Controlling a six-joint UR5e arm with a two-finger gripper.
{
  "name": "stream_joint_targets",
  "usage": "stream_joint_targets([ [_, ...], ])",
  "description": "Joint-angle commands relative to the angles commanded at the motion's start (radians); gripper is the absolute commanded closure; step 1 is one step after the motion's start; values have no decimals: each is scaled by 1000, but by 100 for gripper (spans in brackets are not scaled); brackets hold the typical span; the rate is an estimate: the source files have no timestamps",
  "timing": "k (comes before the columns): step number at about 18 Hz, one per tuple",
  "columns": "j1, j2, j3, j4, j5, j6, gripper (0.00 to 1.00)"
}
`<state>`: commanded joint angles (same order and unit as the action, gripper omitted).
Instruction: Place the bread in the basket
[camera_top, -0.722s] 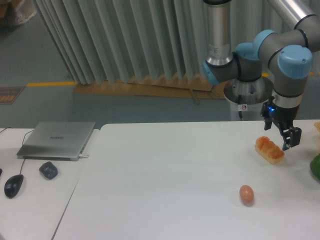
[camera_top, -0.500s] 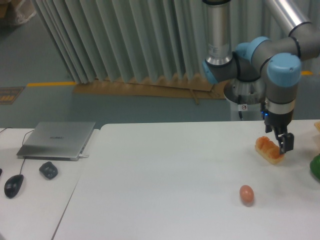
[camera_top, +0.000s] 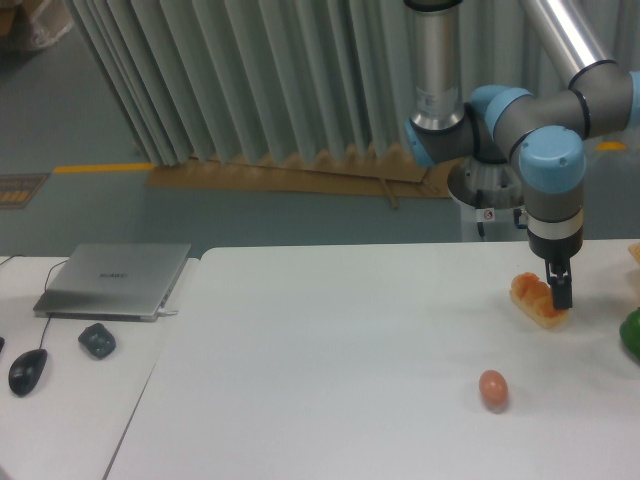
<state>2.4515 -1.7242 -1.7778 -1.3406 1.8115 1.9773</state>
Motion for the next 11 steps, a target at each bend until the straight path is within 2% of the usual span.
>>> stream_joint_targets([
  [3, -70, -21, -3, 0, 64, -15, 0],
  [7, -87, -44, -14, 6, 69, -15, 0],
  [11, -66, -55, -31, 73, 6, -23, 0],
])
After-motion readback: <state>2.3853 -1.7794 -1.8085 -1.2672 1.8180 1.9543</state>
